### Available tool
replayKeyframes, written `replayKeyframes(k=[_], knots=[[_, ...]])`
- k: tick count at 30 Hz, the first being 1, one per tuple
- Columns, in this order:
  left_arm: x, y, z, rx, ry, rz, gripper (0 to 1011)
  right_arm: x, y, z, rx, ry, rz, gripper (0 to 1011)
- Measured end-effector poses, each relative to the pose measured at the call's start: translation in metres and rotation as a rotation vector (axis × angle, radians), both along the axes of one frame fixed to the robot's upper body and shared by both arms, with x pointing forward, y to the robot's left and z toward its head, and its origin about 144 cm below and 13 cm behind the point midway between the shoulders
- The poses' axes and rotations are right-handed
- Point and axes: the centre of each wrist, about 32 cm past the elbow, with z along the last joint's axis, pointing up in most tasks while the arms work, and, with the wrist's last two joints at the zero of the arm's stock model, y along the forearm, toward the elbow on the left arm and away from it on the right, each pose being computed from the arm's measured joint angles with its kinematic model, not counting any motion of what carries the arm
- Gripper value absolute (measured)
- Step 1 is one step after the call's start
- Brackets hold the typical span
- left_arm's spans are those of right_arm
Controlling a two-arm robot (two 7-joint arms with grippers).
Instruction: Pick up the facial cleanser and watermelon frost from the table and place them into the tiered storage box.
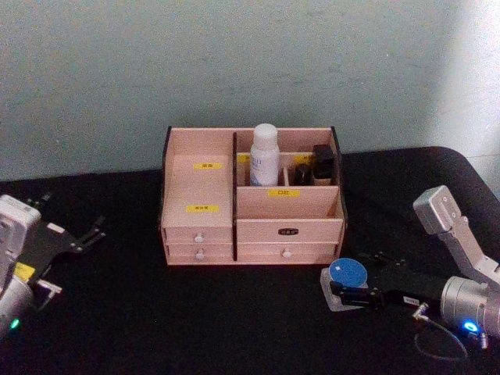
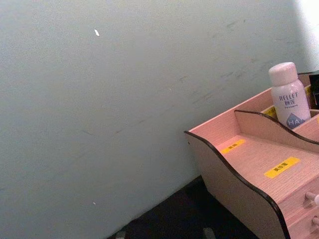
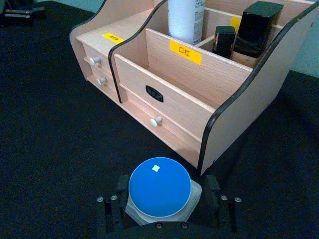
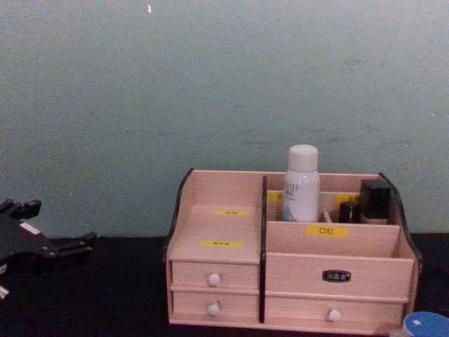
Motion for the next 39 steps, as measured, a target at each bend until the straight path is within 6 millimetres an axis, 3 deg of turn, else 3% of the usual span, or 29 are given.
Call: replayKeyframes(k=[9,12,39], knots=[[0.0000,0.0000,0.0000,0.000,0.000,0.000,1001,0.0000,0.0000,0.0000,0.000,0.000,0.000,760],[0.0000,0.0000,0.0000,0.000,0.000,0.000,1001,0.0000,0.0000,0.0000,0.000,0.000,0.000,724],[0.0000,0.0000,0.0000,0.000,0.000,0.000,1001,0.0000,-0.0009,0.0008,0.009,-0.013,0.025,724]])
